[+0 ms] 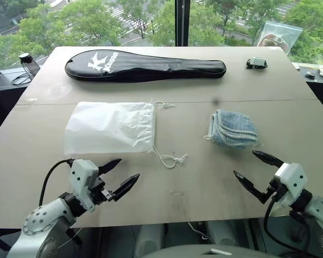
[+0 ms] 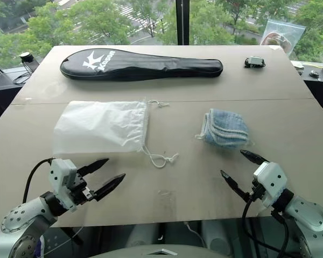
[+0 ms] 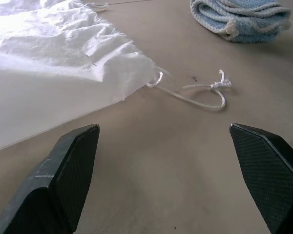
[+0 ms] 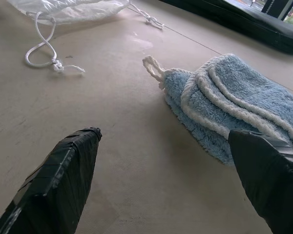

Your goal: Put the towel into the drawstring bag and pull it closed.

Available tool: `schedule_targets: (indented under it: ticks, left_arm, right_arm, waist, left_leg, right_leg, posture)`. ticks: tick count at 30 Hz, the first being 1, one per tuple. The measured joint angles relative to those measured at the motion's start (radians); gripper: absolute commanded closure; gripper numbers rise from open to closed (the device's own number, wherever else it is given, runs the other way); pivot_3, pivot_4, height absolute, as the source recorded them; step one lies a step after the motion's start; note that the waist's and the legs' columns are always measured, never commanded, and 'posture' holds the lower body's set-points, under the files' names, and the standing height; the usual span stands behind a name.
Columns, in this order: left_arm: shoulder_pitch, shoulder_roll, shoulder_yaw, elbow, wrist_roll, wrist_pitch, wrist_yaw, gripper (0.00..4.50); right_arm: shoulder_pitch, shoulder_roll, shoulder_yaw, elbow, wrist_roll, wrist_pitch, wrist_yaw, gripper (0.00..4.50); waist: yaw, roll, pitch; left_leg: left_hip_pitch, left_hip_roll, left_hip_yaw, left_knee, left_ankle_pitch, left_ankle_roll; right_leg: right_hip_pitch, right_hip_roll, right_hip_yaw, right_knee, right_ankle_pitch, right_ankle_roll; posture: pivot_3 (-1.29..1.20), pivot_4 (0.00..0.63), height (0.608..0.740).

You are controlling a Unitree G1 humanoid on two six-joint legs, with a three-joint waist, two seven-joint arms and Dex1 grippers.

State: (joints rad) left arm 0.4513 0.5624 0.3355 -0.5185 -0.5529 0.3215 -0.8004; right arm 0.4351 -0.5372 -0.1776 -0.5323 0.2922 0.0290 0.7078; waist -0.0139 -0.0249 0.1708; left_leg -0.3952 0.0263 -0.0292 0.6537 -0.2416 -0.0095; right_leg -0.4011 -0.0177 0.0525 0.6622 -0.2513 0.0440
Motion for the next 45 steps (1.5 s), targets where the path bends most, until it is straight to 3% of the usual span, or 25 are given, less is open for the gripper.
schedule_targets:
  ticks: [9, 14, 21, 29, 45]
  left_arm:
    - [-0.070, -0.079, -0.033, 0.046, 0.058, -0.015, 0.123, 0.09]
    - [-0.216, -0.058, -0.123, -0.057, 0.149, 0.126, 0.290, 0.09]
    - [-0.583, -0.010, -0.319, -0.143, 0.286, 0.542, 0.500, 0.09]
    - [-1.053, -0.101, -0.564, 0.019, 0.397, 0.963, 0.660, 0.09]
    - [-1.156, -0.110, -0.707, 0.173, 0.545, 1.112, 0.754, 0.09]
  right_arm:
    - [-0.100, 0.030, 0.007, 0.039, 0.034, -0.056, 0.013, 0.00]
    - [-0.120, 0.010, 0.010, 0.016, 0.065, -0.051, 0.037, 0.00]
    - [-0.128, -0.051, 0.011, -0.060, 0.118, 0.019, 0.059, 0.00]
    - [-0.111, -0.087, 0.011, -0.183, 0.182, 0.111, 0.054, 0.00]
    - [-0.186, -0.095, 0.006, -0.253, 0.258, 0.216, -0.010, 0.00]
  waist:
    - [0.002, 0.000, 0.000]
    - [0.005, 0.000, 0.000]
    - [0.001, 0.000, 0.000]
    - [-0.002, -0.001, 0.000]
    - [0.002, -0.002, 0.001]
  left_leg:
    - [0.000, -0.001, -0.001, 0.000, 0.000, 0.000]
    - [-0.001, -0.002, -0.002, 0.000, 0.000, 0.000]
    - [-0.001, -0.003, -0.004, 0.000, 0.000, 0.000]
    - [-0.002, -0.004, -0.005, 0.000, 0.000, 0.000]
    - [-0.003, -0.005, -0.005, 0.000, 0.000, 0.000]
  right_leg:
    - [0.000, 0.001, -0.001, 0.000, 0.000, 0.000]
    - [0.001, 0.000, 0.000, 0.000, 0.000, 0.000]
    - [0.001, 0.001, -0.002, 0.001, 0.003, 0.004]
    - [0.001, 0.000, -0.002, 0.000, 0.003, 0.005]
    - [0.000, 0.000, -0.003, 0.000, 0.004, 0.003]
  posture:
    - [0.00, 0.150, 0.740]
    - [0.00, 0.150, 0.740]
    - [0.00, 0.150, 0.740]
    - [0.00, 0.150, 0.740]
    - [0.00, 0.150, 0.740]
